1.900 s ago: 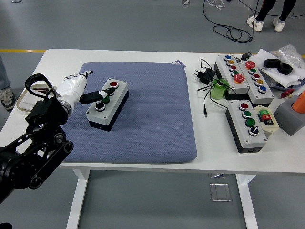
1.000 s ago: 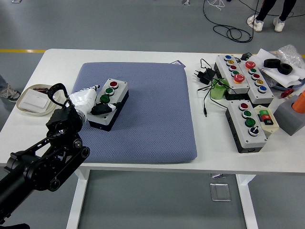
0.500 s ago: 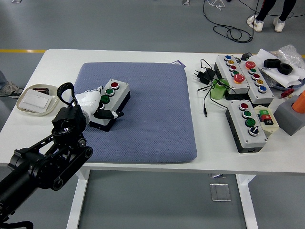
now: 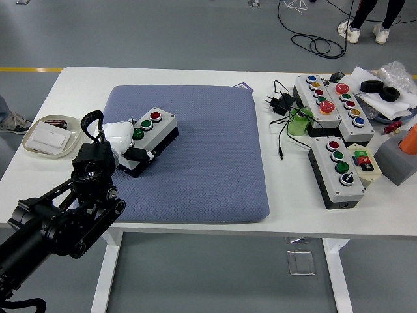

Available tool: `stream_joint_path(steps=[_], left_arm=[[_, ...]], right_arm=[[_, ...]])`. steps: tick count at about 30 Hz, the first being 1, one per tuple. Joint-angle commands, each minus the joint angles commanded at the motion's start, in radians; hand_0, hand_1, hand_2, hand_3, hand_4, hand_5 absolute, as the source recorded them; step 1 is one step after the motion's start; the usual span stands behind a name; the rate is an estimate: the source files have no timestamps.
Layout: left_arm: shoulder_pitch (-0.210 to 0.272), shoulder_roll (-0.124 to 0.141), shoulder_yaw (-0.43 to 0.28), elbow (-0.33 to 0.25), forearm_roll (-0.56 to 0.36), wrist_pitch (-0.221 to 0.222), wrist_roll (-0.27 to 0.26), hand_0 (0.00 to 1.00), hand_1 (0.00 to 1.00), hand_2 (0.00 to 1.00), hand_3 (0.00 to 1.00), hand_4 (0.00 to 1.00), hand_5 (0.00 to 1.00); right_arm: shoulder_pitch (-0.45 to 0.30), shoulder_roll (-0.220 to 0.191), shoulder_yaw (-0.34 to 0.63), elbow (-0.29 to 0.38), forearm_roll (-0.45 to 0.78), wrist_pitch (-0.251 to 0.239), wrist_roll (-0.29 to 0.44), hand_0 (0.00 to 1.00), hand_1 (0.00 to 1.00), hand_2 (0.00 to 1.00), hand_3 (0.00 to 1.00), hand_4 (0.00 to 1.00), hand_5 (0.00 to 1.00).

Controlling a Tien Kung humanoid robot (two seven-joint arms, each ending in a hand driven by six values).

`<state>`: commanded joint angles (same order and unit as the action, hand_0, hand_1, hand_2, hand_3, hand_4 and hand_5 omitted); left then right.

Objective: Pick up the button,place it on the desk,press the button,press the button

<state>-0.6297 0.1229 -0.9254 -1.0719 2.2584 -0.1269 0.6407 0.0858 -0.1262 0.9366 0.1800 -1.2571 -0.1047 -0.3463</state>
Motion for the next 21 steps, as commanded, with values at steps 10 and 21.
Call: stream_joint_path(steps=[10, 21], left_arm=[[-0.004, 0.020, 0.014, 0.008, 0.011, -0.009, -0.101, 0.432, 0.275, 0.212, 0.356, 0.434, 0.002], [-0.009, 0.059, 0.019, 0.013, 0.011, 0.135, -0.399, 0.451, 0.252, 0.182, 0.325, 0.354, 0.002]], right_arm=[[-0.004, 0.000, 0.003, 0.000, -0.004, 0.000, -0.001, 0.641, 0.451, 0.616, 0.560, 0.303, 0.217], [-0.008, 0.000, 0.007, 0.000, -0.007, 0.000, -0.002, 0.641, 0.450, 0.616, 0.559, 0.303, 0.216]])
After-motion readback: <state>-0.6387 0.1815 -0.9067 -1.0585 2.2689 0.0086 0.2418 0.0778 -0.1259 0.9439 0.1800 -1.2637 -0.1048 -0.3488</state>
